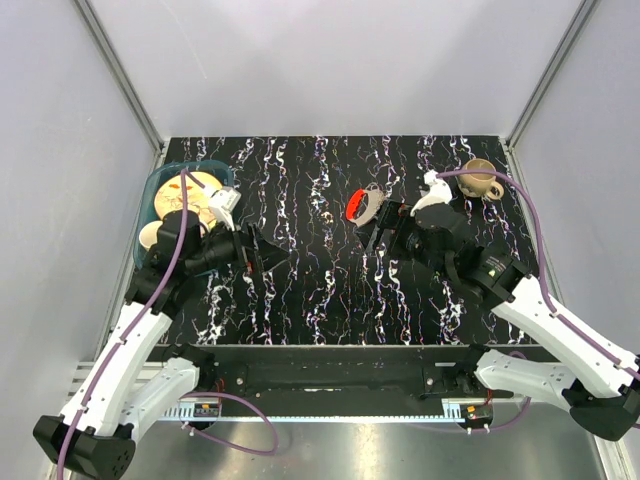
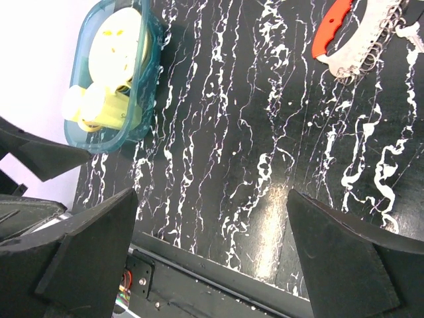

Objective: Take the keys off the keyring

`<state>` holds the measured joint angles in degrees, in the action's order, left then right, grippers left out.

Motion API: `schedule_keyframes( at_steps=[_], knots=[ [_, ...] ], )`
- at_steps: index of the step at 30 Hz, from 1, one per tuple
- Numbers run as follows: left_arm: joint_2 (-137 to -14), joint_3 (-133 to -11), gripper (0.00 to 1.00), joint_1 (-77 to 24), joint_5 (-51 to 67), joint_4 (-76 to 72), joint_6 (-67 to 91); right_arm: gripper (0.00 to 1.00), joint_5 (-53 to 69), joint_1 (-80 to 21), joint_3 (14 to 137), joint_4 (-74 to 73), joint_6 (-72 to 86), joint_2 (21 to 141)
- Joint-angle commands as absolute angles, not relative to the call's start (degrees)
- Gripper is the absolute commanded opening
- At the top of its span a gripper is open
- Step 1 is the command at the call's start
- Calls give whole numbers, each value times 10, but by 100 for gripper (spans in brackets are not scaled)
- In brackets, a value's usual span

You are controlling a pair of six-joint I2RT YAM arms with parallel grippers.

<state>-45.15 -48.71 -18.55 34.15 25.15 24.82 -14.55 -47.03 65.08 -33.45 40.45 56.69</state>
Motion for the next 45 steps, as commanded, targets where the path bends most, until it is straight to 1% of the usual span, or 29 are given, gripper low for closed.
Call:
schedule_keyframes(
  at_steps=[1, 7, 10, 11, 13, 14, 15, 17, 19, 20, 21, 23, 26, 29, 31, 34, 36, 39, 45],
  knots=[
    [-444, -506, 99, -187, 294, 260, 218, 100, -195, -472, 638, -308, 419, 562],
    [-427, -490, 99, -187, 180, 288, 211, 100, -273, -472, 644, -308, 361, 604],
    [-414, -469, 99, -187, 133, 288, 223, 100, -284, -460, 662, -276, 290, 663],
    [-412, -461, 99, -187, 125, 289, 227, 100, -274, -438, 669, -272, 283, 699],
    [-417, -463, 99, -187, 124, 293, 226, 100, -222, -402, 689, -268, 284, 736],
    [-426, -465, 99, -187, 128, 294, 225, 100, -161, -359, 690, -252, 288, 771],
    [-432, -467, 99, -187, 139, 294, 225, 98, -139, -343, 691, -245, 294, 788],
    [-443, -471, 99, -187, 160, 293, 224, 86, -121, -319, 693, -226, 294, 837],
    [-439, -468, 99, -188, 200, 287, 216, 79, -127, -298, 693, -205, 279, 881],
    [-434, -461, 99, -190, 205, 279, 217, 72, -109, -287, 694, -200, 277, 895],
    [-428, -456, 99, -189, 198, 276, 226, 70, -89, -256, 697, -194, 278, 912],
    [-408, -440, 97, -189, 157, 270, 232, 65, -38, -230, 705, -178, 284, 953],
    [-391, -430, 96, -188, 125, 269, 237, 64, 0, -192, 714, -136, 271, 997],
    [-389, -428, 96, -189, 133, 270, 243, 60, 55, -166, 757, -127, 238, 1052],
    [-389, -430, 96, -189, 130, 274, 242, 56, 63, -157, 782, -134, 208, 1093],
    [-381, -437, 97, -189, 113, 290, 232, 52, 87, -149, 824, -145, 178, 1138],
    [-375, -432, 97, -189, 127, 287, 227, 50, 100, -144, 857, -156, 168, 1159],
    [-373, -427, 97, -189, 142, 277, 231, 44, 109, -142, 897, -175, 156, 1198],
    [-372, -425, 96, -189, 149, 275, 229, 40, 114, -139, 930, -192, 151, 1237]
  ],
)
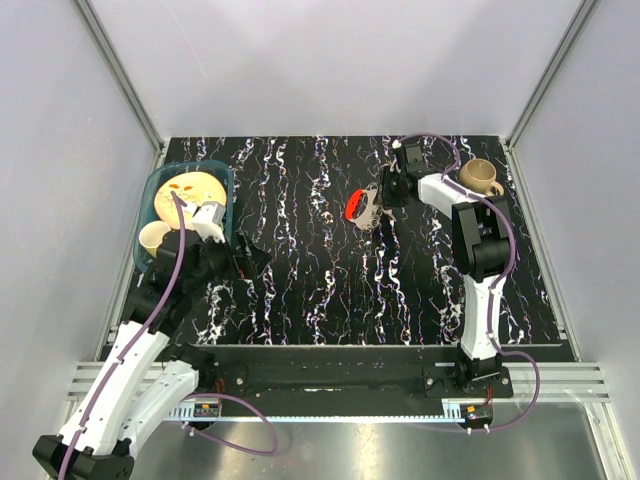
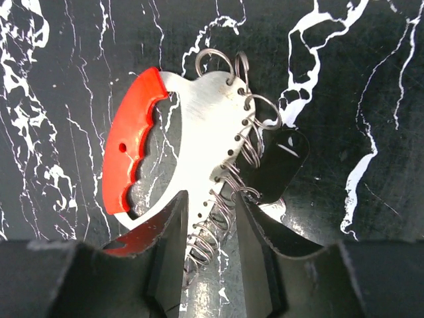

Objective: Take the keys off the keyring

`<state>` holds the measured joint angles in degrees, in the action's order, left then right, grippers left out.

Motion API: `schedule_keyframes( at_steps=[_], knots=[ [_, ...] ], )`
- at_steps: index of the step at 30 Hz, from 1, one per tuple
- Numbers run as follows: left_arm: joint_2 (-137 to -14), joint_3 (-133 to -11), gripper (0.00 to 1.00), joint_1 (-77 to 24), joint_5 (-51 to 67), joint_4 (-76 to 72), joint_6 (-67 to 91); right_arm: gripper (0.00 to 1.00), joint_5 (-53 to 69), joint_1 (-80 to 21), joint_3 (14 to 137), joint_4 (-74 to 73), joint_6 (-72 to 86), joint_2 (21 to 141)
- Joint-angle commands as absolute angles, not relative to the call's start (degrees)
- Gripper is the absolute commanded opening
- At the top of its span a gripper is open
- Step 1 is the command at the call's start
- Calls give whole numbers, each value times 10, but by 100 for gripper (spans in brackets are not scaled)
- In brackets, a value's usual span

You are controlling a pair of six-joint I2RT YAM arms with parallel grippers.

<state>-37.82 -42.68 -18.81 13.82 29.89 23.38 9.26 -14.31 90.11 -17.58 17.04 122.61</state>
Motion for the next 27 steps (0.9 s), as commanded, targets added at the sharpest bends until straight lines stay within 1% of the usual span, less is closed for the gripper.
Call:
schedule_keyframes(
  at_steps=[1, 8, 12, 15, 16, 18, 19, 22, 27],
  knots=[
    [-371, -425, 96, -189, 149, 274, 229, 40, 116, -140, 929, -192, 151, 1239],
    [-365, -419, 96, -189, 174, 265, 222, 37, 103, -140, 917, -191, 142, 1245],
    [-367, -420, 96, -189, 175, 264, 222, 33, 97, -139, 925, -202, 134, 1259],
    [-365, -417, 95, -189, 190, 261, 215, 25, 112, -140, 921, -201, 120, 1255],
    [-363, -416, 95, -188, 192, 258, 214, 17, 125, -139, 913, -195, 118, 1250],
    [-362, -410, 95, -188, 192, 253, 215, 7, 144, -140, 897, -170, 100, 1222],
    [-362, -408, 95, -188, 191, 251, 217, 0, 178, -140, 872, -157, 92, 1210],
    [-366, -403, 95, -189, 188, 246, 214, 0, 248, -141, 817, -107, 60, 1158],
    [-393, -406, 95, -189, 208, 231, 195, 0, 286, -147, 745, -62, 36, 1082]
  ],
)
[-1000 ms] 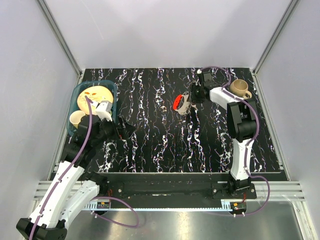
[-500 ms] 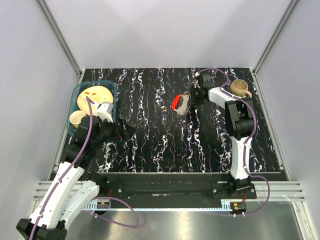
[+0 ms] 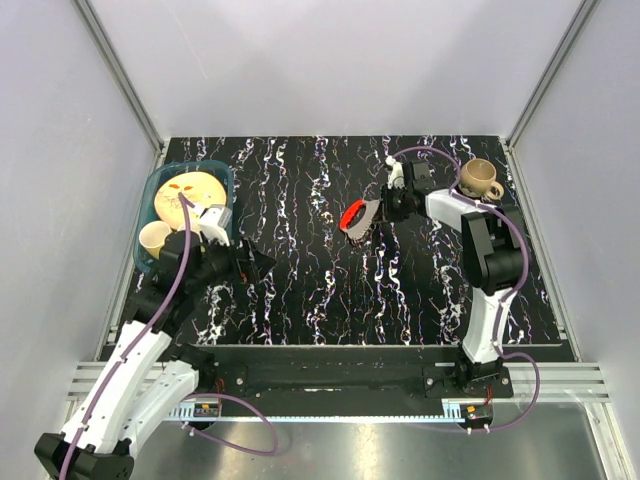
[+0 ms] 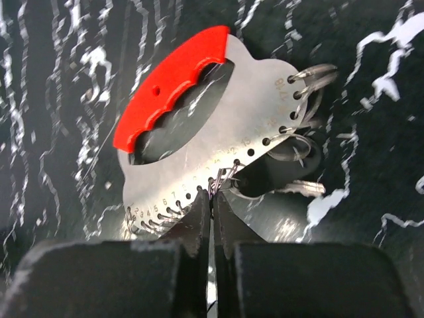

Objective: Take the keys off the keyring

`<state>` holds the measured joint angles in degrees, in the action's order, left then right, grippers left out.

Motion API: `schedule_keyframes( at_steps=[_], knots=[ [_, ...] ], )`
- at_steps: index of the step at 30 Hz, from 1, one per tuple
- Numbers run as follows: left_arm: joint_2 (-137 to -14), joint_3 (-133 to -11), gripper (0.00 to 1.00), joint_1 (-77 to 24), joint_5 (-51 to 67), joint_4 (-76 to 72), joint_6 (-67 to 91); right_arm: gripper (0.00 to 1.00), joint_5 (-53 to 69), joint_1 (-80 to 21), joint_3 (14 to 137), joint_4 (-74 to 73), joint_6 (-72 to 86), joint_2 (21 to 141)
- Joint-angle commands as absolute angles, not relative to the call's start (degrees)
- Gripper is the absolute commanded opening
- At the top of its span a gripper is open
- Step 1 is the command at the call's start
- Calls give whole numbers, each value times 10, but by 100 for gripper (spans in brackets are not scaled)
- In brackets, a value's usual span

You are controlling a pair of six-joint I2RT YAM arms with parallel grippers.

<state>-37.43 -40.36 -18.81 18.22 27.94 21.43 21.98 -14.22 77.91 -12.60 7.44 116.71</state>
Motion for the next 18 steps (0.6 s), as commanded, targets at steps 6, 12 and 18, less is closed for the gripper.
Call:
schedule_keyframes(
  at_steps=[6, 12, 18],
  knots=[
    [-474, -439, 95, -189, 221, 227, 214, 0, 339, -164, 650, -18, 30, 967],
    [-525, -451, 93, -189, 315, 146, 269, 0, 391, -216, 541, 73, 48, 832],
    [-544, -466, 93, -189, 382, 79, 277, 0, 432, -281, 505, 119, 100, 753]
  ],
)
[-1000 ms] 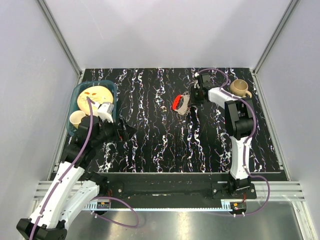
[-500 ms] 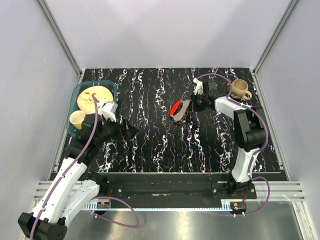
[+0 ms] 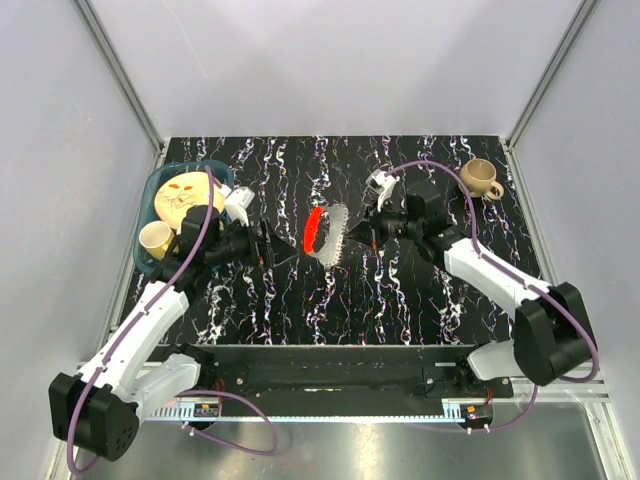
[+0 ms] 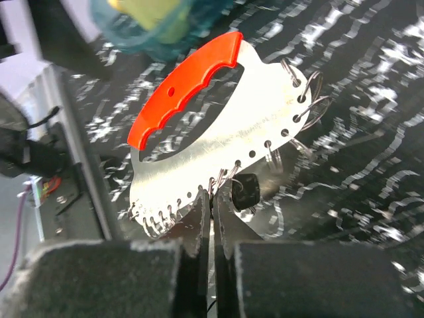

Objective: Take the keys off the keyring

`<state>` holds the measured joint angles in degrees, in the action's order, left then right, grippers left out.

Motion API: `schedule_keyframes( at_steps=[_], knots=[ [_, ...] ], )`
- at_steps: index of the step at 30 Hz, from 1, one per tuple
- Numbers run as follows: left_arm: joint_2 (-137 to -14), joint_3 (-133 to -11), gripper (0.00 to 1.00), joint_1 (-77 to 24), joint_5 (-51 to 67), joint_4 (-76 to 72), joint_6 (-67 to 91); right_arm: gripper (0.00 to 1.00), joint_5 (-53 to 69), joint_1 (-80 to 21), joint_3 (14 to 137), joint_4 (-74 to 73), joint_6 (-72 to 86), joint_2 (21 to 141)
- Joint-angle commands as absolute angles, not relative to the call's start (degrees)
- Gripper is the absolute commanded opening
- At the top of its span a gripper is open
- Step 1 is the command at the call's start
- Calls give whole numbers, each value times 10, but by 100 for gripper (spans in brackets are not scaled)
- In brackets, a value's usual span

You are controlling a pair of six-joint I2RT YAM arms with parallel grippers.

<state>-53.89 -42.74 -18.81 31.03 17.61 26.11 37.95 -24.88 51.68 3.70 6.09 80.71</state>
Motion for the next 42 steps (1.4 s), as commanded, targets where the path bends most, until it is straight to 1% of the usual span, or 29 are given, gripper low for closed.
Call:
schedule_keyframes(
  at_steps=[1, 5, 11, 17, 18, 22, 24, 25, 26, 28, 29, 30, 31, 32, 33, 34, 35, 36, 38, 40, 42],
  knots=[
    [-547, -471, 93, -189, 385, 80, 274, 0, 433, -285, 498, 124, 105, 745],
    [-560, -482, 92, -189, 384, 95, 266, 0, 442, -301, 462, 184, 150, 701],
    [-555, -483, 88, -199, 415, 66, 296, 0, 435, -319, 403, 253, 192, 659],
    [-567, -481, 79, -217, 428, 31, 328, 0, 435, -327, 391, 267, 208, 657],
    [-571, -483, 75, -228, 428, 32, 328, 0, 433, -328, 389, 271, 212, 657],
    [-589, -483, 67, -247, 423, 33, 330, 0, 426, -330, 374, 293, 221, 646],
    [-593, -484, 66, -252, 426, 26, 340, 0, 421, -330, 367, 295, 224, 639],
    [-593, -486, 60, -253, 434, 21, 351, 0, 420, -331, 363, 295, 226, 636],
    [-592, -489, 51, -255, 436, 17, 355, 0, 418, -332, 360, 294, 225, 630],
    [-589, -498, 29, -259, 441, 18, 362, 0, 407, -332, 352, 290, 228, 623],
    [-587, -509, 11, -259, 441, 30, 361, 5, 402, -331, 348, 289, 233, 614],
    [-586, -514, 0, -260, 439, 40, 360, 11, 389, -332, 344, 286, 235, 609],
    [-580, -521, 0, -260, 434, 53, 351, 17, 382, -331, 343, 280, 235, 605],
    [-577, -533, 0, -260, 434, 79, 343, 26, 374, -332, 343, 266, 233, 594],
    [-573, -541, 0, -260, 431, 96, 332, 45, 362, -332, 344, 258, 230, 588],
    [-570, -550, 0, -260, 421, 117, 303, 57, 359, -332, 344, 251, 225, 584],
    [-570, -562, 0, -260, 417, 167, 285, 72, 354, -332, 342, 246, 213, 572],
    [-573, -593, 0, -260, 411, 197, 249, 86, 332, -331, 333, 246, 204, 565],
    [-589, -626, 0, -260, 407, 274, 222, 88, 297, -332, 315, 272, 192, 546],
    [-598, -661, 0, -260, 419, 302, 202, 89, 279, -332, 277, 315, 185, 538],
    [-598, -673, 0, -260, 424, 322, 200, 89, 261, -334, 237, 400, 160, 538]
  ],
)
